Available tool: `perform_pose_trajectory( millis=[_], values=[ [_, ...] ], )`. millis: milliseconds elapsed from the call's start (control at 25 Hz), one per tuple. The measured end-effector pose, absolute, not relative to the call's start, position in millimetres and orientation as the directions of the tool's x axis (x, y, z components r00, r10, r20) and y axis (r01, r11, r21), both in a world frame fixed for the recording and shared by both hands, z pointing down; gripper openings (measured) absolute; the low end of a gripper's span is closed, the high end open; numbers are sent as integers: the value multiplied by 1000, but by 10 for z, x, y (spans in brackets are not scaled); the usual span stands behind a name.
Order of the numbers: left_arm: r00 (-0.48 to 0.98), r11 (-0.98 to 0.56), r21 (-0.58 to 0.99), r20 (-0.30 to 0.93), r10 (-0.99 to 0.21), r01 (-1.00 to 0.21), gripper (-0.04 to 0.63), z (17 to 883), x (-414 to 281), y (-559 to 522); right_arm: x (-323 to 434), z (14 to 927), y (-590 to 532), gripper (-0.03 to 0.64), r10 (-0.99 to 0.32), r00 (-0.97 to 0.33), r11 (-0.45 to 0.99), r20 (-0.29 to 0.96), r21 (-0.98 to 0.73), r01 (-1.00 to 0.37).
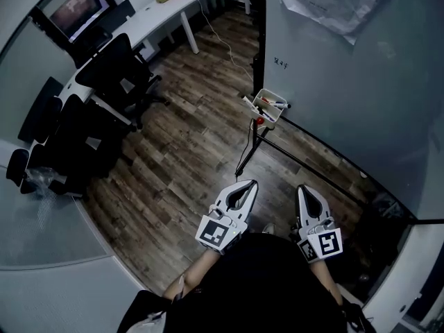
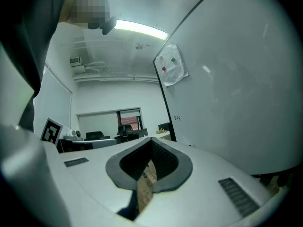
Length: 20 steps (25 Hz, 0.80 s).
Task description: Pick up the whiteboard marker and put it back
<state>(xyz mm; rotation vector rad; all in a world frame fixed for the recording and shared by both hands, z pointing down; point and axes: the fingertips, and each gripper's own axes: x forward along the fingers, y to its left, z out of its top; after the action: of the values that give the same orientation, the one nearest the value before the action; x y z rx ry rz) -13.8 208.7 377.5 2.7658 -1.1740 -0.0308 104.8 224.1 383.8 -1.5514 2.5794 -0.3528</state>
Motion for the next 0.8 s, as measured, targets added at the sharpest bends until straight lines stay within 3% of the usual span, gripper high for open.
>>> perform_pose_trajectory(
  millis=[800],
  values=[
    [737, -721, 193, 14, -676, -666, 8, 3774, -709, 1945, 575, 3773, 2094, 14, -923, -384, 367, 35, -228, -902]
  ],
)
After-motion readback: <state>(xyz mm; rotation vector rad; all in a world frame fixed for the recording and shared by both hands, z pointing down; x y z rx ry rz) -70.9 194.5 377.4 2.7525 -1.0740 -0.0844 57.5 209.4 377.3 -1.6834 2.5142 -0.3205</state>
